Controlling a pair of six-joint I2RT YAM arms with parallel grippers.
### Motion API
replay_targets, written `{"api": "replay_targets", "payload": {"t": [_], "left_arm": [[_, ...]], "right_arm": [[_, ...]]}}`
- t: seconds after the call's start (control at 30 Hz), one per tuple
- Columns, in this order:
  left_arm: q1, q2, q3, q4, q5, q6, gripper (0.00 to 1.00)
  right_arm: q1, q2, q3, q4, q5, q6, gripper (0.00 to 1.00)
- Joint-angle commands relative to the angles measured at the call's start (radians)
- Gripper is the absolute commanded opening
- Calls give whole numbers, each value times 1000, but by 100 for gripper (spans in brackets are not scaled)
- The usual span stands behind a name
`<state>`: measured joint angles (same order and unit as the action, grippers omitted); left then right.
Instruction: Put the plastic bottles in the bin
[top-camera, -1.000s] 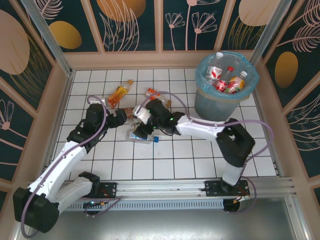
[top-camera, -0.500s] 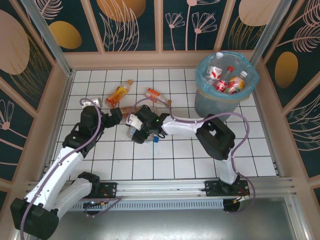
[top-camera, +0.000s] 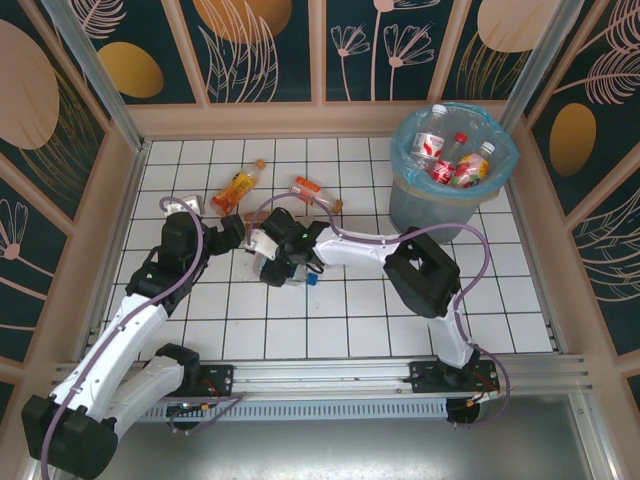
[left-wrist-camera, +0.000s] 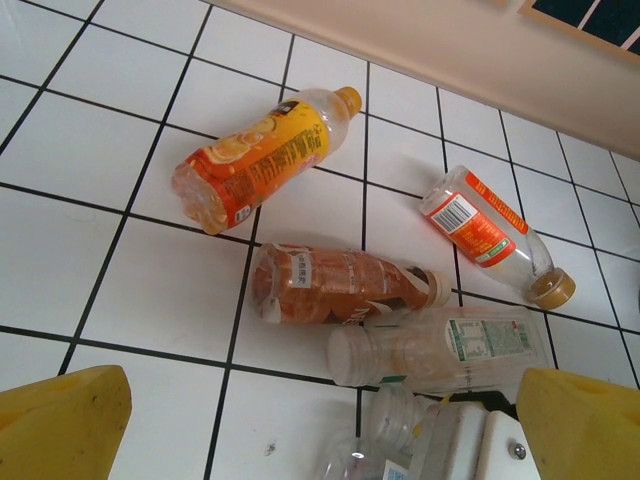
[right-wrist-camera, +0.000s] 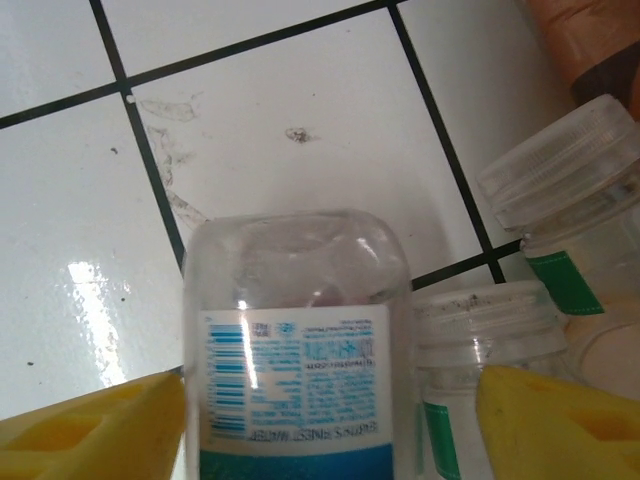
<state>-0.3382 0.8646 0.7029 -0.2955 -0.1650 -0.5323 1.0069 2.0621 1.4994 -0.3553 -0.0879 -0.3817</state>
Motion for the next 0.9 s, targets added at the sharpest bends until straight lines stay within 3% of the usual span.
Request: {"api": "replay_targets", "payload": {"t": [0.0, 0.3, 0.57, 0.87], "left_arm": [[8, -23, -18, 16, 5, 11, 98], [8, -54, -26, 10, -14, 15, 99], [8, -95, -24, -4, -60, 38, 99], [8, -132, 108, -5, -124, 121, 96]], "right_arm": [[20, 26, 35, -79, -18, -20, 74], [45, 44, 59, -88, 18, -24, 77], [44, 42, 103, -121, 25, -23, 55], [-9, -205, 134, -83, 2, 89, 50]]}}
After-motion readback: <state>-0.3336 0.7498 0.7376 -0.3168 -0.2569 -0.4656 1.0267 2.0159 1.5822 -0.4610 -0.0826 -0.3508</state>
